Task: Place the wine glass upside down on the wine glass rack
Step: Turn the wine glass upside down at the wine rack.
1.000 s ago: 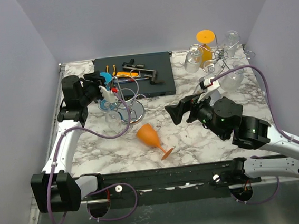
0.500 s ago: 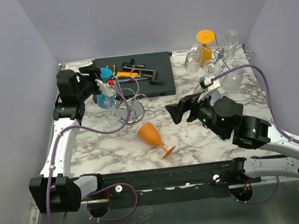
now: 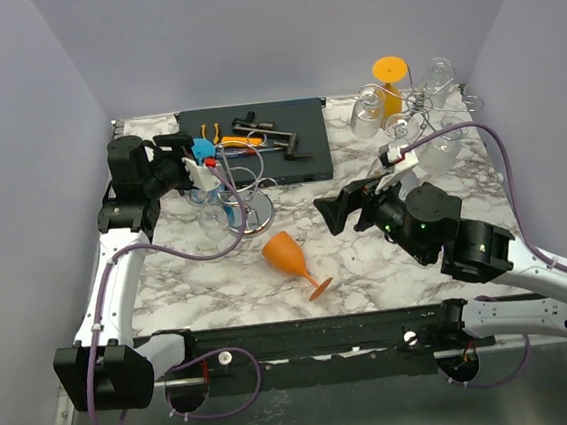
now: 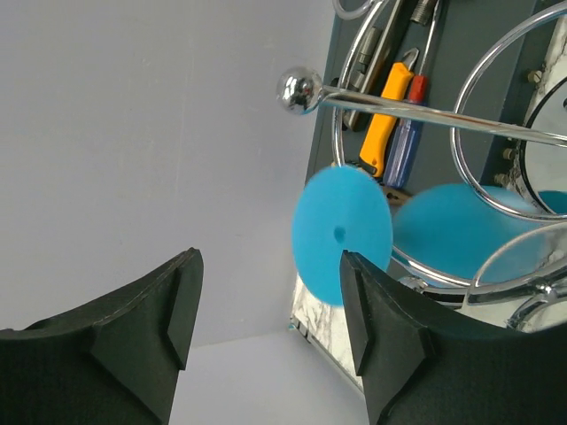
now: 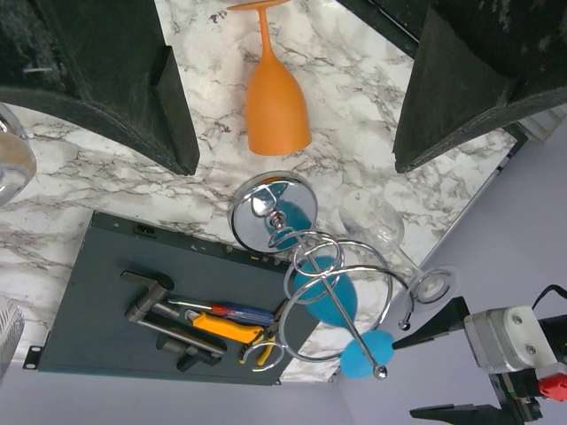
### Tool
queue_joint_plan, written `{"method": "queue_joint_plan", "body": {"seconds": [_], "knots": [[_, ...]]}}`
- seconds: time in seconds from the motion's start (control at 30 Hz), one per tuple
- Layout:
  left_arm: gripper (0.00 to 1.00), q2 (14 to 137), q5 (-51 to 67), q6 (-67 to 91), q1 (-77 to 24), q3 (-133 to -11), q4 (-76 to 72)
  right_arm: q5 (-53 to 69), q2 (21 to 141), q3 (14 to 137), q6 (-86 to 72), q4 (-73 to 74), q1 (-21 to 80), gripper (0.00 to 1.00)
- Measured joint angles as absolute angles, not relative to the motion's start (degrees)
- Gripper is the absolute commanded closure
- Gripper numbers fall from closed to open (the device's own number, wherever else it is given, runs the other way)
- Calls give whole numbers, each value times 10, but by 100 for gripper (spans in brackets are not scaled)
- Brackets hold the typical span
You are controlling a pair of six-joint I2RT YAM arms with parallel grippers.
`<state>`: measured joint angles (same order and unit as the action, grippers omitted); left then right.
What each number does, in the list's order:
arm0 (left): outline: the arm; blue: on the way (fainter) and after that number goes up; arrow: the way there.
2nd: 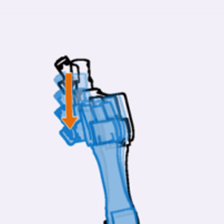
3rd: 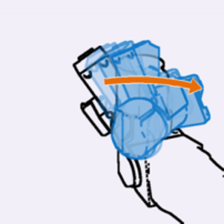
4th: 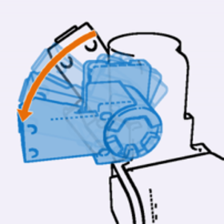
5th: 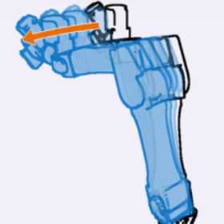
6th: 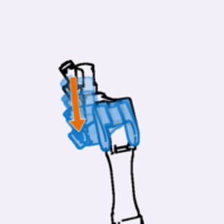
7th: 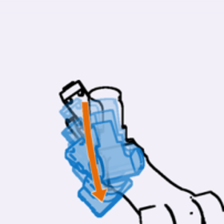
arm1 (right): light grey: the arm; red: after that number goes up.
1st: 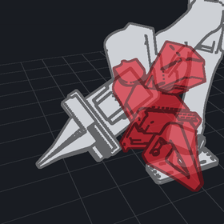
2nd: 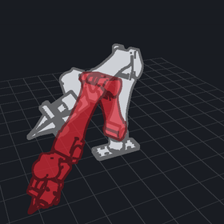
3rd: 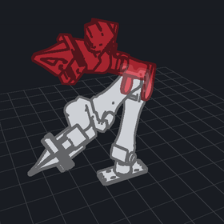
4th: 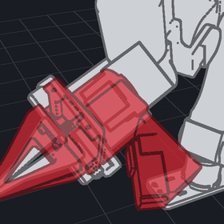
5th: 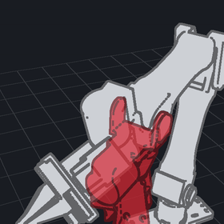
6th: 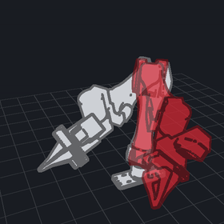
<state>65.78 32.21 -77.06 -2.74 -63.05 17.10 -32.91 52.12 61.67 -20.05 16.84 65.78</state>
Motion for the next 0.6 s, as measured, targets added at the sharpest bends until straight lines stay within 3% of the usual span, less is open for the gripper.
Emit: {"method": "queue_joint_plan", "body": {"seconds": [0.6], "knots": [[13,658,325,-713,-27,-692,197,-331,522,619,-215,203,655,0]]}}
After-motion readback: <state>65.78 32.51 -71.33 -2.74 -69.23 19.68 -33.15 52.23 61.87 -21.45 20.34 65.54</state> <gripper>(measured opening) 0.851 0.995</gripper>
